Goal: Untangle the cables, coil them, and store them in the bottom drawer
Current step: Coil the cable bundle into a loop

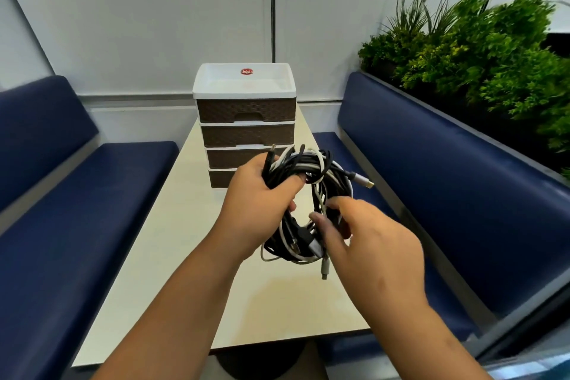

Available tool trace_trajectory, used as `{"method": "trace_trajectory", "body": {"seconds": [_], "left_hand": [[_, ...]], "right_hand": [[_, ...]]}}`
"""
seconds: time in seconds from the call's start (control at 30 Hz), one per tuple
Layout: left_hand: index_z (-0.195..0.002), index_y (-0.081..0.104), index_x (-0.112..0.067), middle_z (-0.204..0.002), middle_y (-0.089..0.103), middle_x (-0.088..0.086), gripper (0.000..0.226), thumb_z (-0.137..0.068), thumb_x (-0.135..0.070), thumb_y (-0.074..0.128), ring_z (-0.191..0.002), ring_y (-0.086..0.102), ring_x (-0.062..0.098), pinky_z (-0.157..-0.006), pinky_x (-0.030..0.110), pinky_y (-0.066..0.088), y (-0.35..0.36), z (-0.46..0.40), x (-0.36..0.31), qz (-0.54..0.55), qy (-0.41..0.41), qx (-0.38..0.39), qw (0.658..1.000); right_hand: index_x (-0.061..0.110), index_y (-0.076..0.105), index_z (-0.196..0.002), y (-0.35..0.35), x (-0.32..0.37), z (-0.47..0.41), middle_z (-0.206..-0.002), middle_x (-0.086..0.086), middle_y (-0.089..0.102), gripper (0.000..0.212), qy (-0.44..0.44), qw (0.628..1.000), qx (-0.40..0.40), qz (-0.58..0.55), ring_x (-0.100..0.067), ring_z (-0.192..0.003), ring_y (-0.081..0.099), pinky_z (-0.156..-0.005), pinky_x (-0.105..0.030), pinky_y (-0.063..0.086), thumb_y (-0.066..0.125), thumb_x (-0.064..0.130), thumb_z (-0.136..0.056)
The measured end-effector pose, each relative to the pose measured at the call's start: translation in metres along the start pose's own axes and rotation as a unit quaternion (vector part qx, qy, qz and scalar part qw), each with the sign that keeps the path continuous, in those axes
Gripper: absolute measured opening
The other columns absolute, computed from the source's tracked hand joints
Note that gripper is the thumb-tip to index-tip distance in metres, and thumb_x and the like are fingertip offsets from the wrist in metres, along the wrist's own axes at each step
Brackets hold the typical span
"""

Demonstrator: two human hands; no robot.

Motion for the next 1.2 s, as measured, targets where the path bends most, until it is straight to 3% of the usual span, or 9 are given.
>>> {"method": "trace_trajectory", "body": {"seconds": [0.1,0.23,0.4,0.63,0.8,0.87,0.97,1.1,1.2], "left_hand": [[-0.086,0.062,-0.009,-0.053,0.055,0.001,0.006,-0.087,-0.012,0.067,-0.049,0.054,0.011,-0.049,0.022,0.047,0.005,0.004,0.001,0.003,-0.008,0.011,1.0],[-0.084,0.061,-0.009,-0.054,0.056,0.004,0.007,-0.087,-0.013,0.067,-0.05,0.055,0.011,-0.049,0.022,0.047,0.001,0.007,0.007,0.001,-0.021,0.002,1.0],[-0.089,0.061,0.0,-0.056,0.055,0.007,0.018,-0.086,-0.015,0.068,-0.048,0.053,0.011,-0.046,0.021,0.043,-0.016,0.007,0.017,0.036,-0.051,-0.034,0.997],[-0.085,0.061,-0.013,-0.056,0.058,0.004,0.01,-0.086,-0.02,0.068,-0.049,0.056,0.011,-0.045,0.022,0.042,-0.02,0.007,0.013,-0.022,-0.054,-0.005,0.998],[-0.084,0.061,-0.014,-0.057,0.058,-0.002,0.009,-0.082,-0.017,0.069,-0.054,0.062,0.011,-0.052,0.029,0.049,-0.011,0.012,0.003,-0.093,-0.033,0.042,0.994],[-0.087,0.062,-0.013,-0.057,0.059,-0.002,0.006,-0.084,-0.014,0.067,-0.053,0.062,0.01,-0.052,0.029,0.048,-0.002,0.016,-0.004,-0.093,-0.022,0.063,0.993],[-0.091,0.064,-0.022,-0.053,0.06,-0.005,0.009,-0.086,-0.014,0.066,-0.05,0.06,0.004,-0.047,0.02,0.045,0.009,0.024,-0.011,-0.093,-0.02,0.086,0.992],[-0.083,0.062,-0.021,-0.053,0.059,-0.009,0.01,-0.085,-0.012,0.066,-0.052,0.061,0.006,-0.049,0.018,0.047,0.014,0.029,-0.018,-0.067,-0.011,0.1,0.993],[-0.086,0.062,-0.012,-0.056,0.058,-0.006,0.007,-0.082,-0.012,0.068,-0.054,0.061,0.011,-0.052,0.023,0.048,0.016,0.033,-0.014,-0.052,-0.021,0.098,0.994]], "right_hand": [[0.03,0.063,-0.095,0.018,-0.006,-0.004,-0.068,0.006,0.065,0.036,0.052,0.997,0.061,0.021,-0.017,-0.063,0.062,-0.048,-0.029,0.039,0.046,0.061,-0.092],[0.028,0.055,-0.092,0.028,-0.004,-0.003,-0.072,0.004,0.061,0.026,0.061,0.99,0.123,0.034,-0.017,-0.065,0.057,-0.048,-0.028,0.03,0.038,0.047,-0.097],[0.026,0.056,-0.092,0.019,-0.002,0.0,-0.077,0.002,0.06,0.022,0.043,0.987,0.156,0.018,-0.018,-0.071,0.056,-0.055,-0.031,0.038,0.042,0.043,-0.096],[0.035,0.067,-0.104,-0.002,-0.006,-0.001,-0.088,0.013,0.065,0.034,0.025,0.985,0.163,-0.048,-0.009,-0.082,0.061,-0.071,-0.033,0.051,0.049,0.06,-0.09],[0.033,0.073,-0.089,-0.087,0.024,-0.04,-0.071,0.016,0.055,0.021,-0.114,0.976,-0.022,-0.182,-0.003,-0.068,0.054,-0.059,-0.026,0.045,0.057,0.045,-0.094],[0.035,0.071,-0.105,-0.081,0.052,-0.059,-0.088,0.02,0.055,0.017,-0.178,0.963,0.047,-0.199,0.003,-0.079,0.051,-0.067,-0.012,0.039,0.06,0.041,-0.093],[0.036,0.065,-0.12,-0.05,0.078,-0.074,-0.111,0.02,0.053,0.029,-0.242,0.945,0.176,-0.134,0.004,-0.094,0.044,-0.075,-0.008,0.035,0.062,0.041,-0.092],[0.026,0.071,-0.094,-0.041,0.085,-0.08,-0.09,0.013,0.06,0.012,-0.28,0.93,0.21,-0.117,-0.006,-0.084,0.055,-0.071,-0.02,0.042,0.063,0.034,-0.092],[0.024,0.064,-0.09,-0.049,0.079,-0.092,-0.081,0.015,0.058,0.009,-0.268,0.934,0.191,-0.14,-0.005,-0.078,0.056,-0.065,-0.017,0.04,0.06,0.03,-0.095]]}}
Point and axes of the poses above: each hand's wrist, its own z-axis away from the middle knuckle, its own y-axis out of the palm, x = y × z, the point moved 10 cm from there along -z, towards the middle knuckle
